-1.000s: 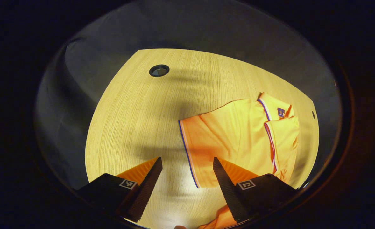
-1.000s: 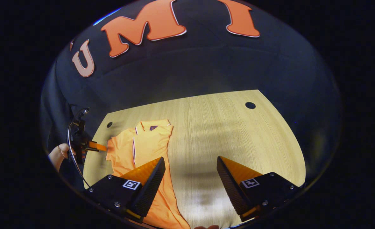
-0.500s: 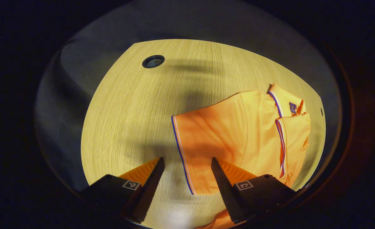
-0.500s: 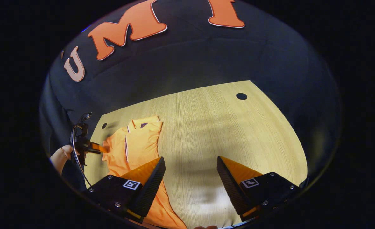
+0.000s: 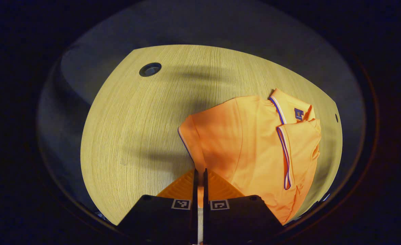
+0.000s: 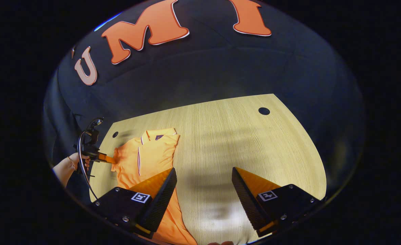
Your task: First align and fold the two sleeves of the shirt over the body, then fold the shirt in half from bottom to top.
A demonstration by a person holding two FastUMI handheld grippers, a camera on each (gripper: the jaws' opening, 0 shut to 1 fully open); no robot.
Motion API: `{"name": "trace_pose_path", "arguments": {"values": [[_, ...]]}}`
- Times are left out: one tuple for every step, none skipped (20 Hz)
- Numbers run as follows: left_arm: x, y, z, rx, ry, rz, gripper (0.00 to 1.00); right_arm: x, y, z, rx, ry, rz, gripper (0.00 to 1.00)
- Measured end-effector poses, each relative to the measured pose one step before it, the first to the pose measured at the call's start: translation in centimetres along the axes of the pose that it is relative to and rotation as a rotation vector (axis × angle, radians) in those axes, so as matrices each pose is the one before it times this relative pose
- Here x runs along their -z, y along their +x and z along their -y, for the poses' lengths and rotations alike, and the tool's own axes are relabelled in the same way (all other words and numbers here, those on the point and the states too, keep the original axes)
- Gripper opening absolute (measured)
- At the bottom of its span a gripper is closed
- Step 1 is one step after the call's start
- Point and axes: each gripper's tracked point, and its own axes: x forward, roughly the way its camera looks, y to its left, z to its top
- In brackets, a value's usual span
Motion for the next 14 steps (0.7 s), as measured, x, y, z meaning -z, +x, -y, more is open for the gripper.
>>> {"name": "trace_pose_path", "arguments": {"values": [[-0.437,-0.848,-0.041,-0.00488,0.01495,0.01526,0.06,-0.122,-0.099,-0.041,-0.00388,0.00104,0.00536,0.99],[-0.283,-0.707,0.339,0.0041,0.0075,0.00924,0.06,-0.233,-0.1,-0.002,-0.00046,-0.00115,0.00643,0.99],[-0.382,-0.792,0.462,0.00305,0.00018,0.0101,0.06,-0.067,-0.048,0.026,0.00188,-0.00146,0.00449,0.99],[-0.475,-0.605,0.457,0.00704,0.00202,0.01247,0.06,-0.144,-0.121,0.05,-0.00179,0.00009,0.00535,0.99],[-0.492,-0.783,0.632,0.00776,0.00516,0.01591,0.06,-0.144,-0.142,-0.169,-0.00532,0.00175,0.00495,0.99],[-0.42,-0.623,0.599,0.00617,0.01046,0.01307,0.06,-0.126,-0.127,-0.069,-0.0056,0.00158,0.00388,0.99],[-0.22,-0.449,0.834,0.00543,0.01344,0.0085,0.06,-0.047,-0.059,0.064,-0.00247,0.00056,0.00302,0.99],[-0.255,-0.339,0.986,0.00635,0.01389,0.00592,0.06,-0.073,0.022,0.153,-0.00172,-0.00144,0.00289,0.99],[-0.218,-0.366,1.055,0.008,0.01297,0.00543,0.07,-0.023,-0.212,0.115,0.00053,0.0007,0.00087,0.99],[-0.237,-0.278,0.99,0.0073,0.01157,0.00576,0.06,-0.074,-0.037,0.086,-0.00124,0.00117,0.00055,0.99],[-0.189,-0.143,1.152,0.00868,0.01671,0.00429,0.06,-0.007,-0.14,0.169,-0.00117,0.00049,0.00253,0.99],[-0.236,0.018,1.053,0.00277,0.02116,0.00142,0.06,-0.108,-0.145,0.223,-0.00096,0.00067,0.00449,0.99],[-0.133,-0.063,0.855,-0.00319,0.02327,-0.00232,0.06,-0.148,-0.065,0.158,-0.00055,0.00036,0.0044,0.99],[-0.185,-0.087,0.869,-0.00123,0.01969,-0.0023,0.06,-0.08,-0.147,0.222,0.0012,0.00116,0.00417,0.99]]}}
